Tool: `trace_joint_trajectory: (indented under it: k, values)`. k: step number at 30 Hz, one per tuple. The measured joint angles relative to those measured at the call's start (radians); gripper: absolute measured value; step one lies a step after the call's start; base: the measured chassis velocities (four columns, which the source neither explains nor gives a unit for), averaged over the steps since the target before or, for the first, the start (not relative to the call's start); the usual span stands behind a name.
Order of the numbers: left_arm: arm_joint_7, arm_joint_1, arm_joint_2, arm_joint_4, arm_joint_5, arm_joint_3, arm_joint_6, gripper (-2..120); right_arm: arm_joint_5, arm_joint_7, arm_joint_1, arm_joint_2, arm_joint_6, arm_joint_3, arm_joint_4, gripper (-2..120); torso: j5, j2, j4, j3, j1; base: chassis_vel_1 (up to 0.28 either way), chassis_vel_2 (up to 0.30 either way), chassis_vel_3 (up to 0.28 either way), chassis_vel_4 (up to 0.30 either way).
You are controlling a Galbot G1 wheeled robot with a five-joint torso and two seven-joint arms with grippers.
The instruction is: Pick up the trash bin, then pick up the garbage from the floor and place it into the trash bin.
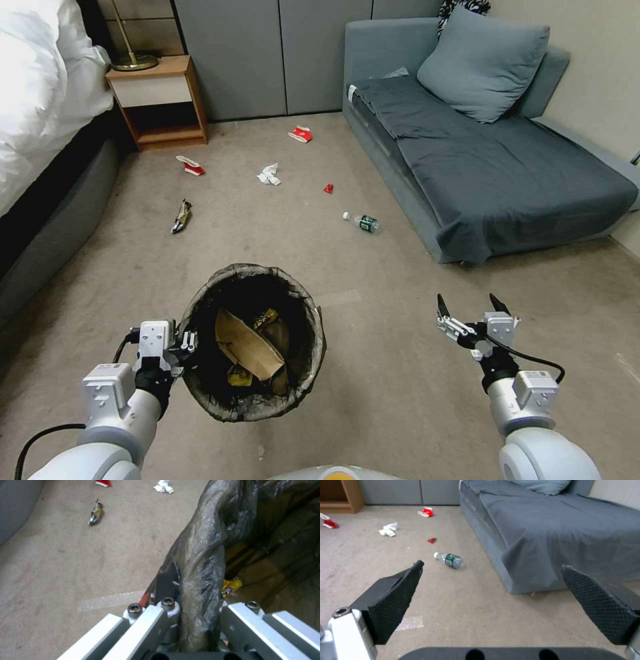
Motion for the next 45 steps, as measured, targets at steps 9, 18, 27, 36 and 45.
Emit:
trace_joint_trajectory:
  k: [9,18,27,36,45]
  values:
    - [0.0,0.012,-0.007,0.0,0.014,0.001,0.0,1,-0.008,0.0,0.005,0.004,0.002,0.0,-0.013,100,0.0,0.0,0.0002,0.0,0.0,-0.047,0.039,0.047,-0.045]
    - [-0.001,0.017,-0.007,0.0,0.012,-0.012,0.0,1,-0.009,-0.001,0.02,0.001,-0.002,-0.02,-0.028,100,0.0,0.0,0.0004,0.0,0.0,-0.146,0.154,0.151,-0.137]
    - [-0.001,0.006,-0.007,0.0,0.012,-0.004,0.001,1,-0.009,-0.002,0.01,0.002,-0.002,-0.014,-0.027,100,0.0002,0.0,0.0004,0.0,0.0,-0.139,0.129,0.131,-0.125]
    - [-0.001,0.005,-0.007,0.0,0.009,-0.007,0.002,1,-0.01,-0.002,0.016,0.001,-0.002,-0.022,-0.027,100,-0.0003,0.0,0.0003,0.0,0.0,-0.138,0.133,0.139,-0.148]
    - [0.0,0.002,-0.01,0.0,0.009,-0.003,0.002,1,-0.011,-0.003,0.015,-0.001,-0.003,-0.026,-0.028,100,-0.0001,0.0,0.0003,0.0,0.0,-0.149,0.159,0.163,-0.158]
